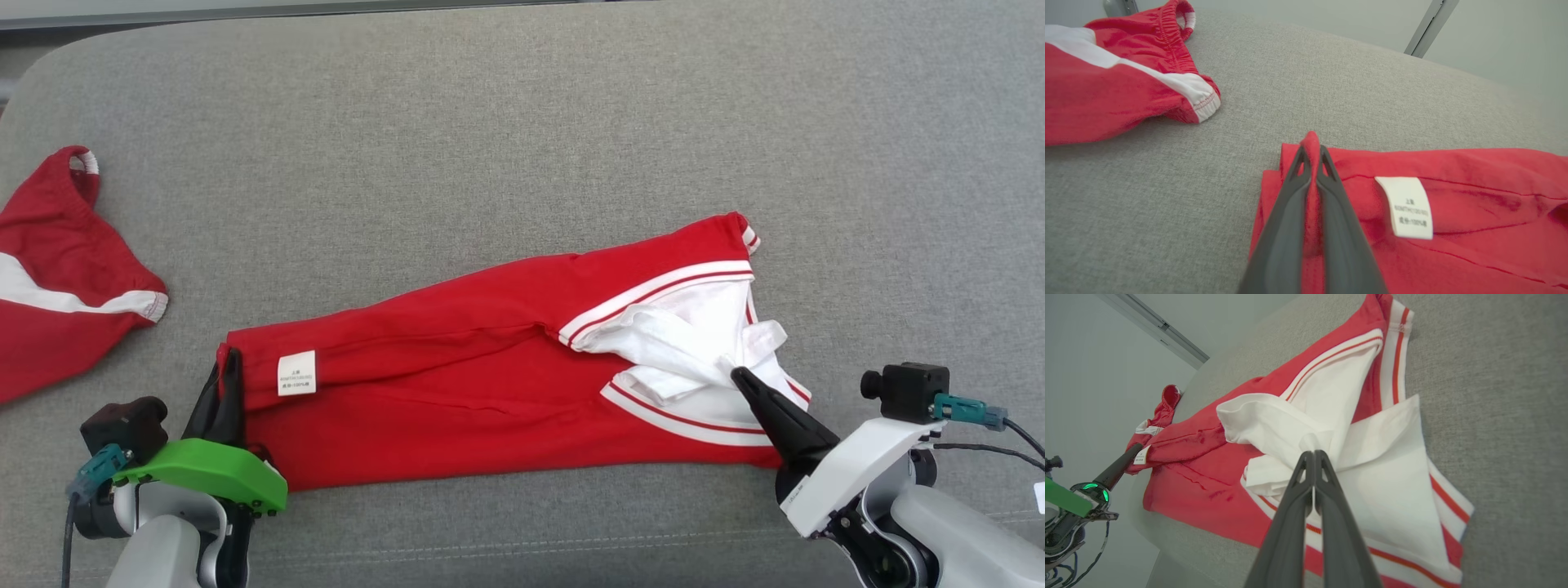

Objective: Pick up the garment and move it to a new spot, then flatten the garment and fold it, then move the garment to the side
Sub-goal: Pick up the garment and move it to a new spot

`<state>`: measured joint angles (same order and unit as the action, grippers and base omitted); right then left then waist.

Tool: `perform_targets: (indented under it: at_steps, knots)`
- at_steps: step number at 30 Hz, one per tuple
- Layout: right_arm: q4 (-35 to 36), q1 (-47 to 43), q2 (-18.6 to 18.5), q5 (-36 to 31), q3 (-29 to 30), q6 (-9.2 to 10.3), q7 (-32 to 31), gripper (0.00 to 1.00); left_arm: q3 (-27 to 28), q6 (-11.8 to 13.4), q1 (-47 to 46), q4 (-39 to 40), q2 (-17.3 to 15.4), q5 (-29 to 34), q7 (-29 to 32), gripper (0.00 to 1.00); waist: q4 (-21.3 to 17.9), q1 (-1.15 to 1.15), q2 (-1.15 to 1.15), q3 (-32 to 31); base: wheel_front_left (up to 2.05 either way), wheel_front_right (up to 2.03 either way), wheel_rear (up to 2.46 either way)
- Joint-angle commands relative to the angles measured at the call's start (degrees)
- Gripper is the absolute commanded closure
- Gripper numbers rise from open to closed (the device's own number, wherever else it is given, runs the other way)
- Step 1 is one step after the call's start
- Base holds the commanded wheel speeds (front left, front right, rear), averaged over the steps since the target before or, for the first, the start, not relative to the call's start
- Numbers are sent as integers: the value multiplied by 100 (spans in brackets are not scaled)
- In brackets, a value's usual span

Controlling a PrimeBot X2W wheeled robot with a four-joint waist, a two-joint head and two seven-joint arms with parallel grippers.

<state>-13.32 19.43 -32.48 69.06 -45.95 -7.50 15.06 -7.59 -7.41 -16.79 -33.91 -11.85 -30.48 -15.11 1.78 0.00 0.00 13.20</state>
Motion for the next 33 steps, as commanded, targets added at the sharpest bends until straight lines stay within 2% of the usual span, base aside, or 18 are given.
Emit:
perform_targets:
  at_steps: [1, 13, 14, 15, 16, 17, 18, 33]
  knots:
    - [-82, 112, -15, -69, -69, 2, 24, 100, 22, -10, 47, -49, -17, 92, 7, 100, 5, 0, 0, -10, 0, 0, 0]
    - [-403, 131, 40, -162, -185, 2, 24, 100, 205, -10, 106, -185, 66, 284, 7, 100, -14, 0, 0, -126, 0, 0, 0]
    - [-411, 138, 46, -163, -167, 2, 24, 56, 196, -10, 114, -199, 66, 305, 7, 86, -16, 0, 0, -136, 0, 0, 0]
    - [-405, 139, 66, -154, -124, 2, 24, 0, 227, -10, 111, -182, 60, 329, 7, 60, -16, 0, 0, -145, 0, 0, 0]
    - [-402, 131, 78, -159, -97, 2, 24, 0, 254, -10, 118, -170, 69, 359, 7, 26, -15, 0, 0, -156, 0, 0, 0]
    - [-402, 131, 78, -159, -97, 2, 24, 0, 254, -10, 118, -170, 69, 359, 7, 26, -15, 0, 0, -156, 0, 0, 0]
    - [-408, 125, 84, -191, -60, 2, 24, 0, 269, -10, 131, -163, 85, 381, 7, 0, -13, 0, 0, -168, 0, 0, 0]
    - [-178, -219, 186, -473, 622, 2, 24, 0, 706, -10, 626, 542, 378, 911, 7, 0, 71, 0, 0, -451, 0, 0, 0]
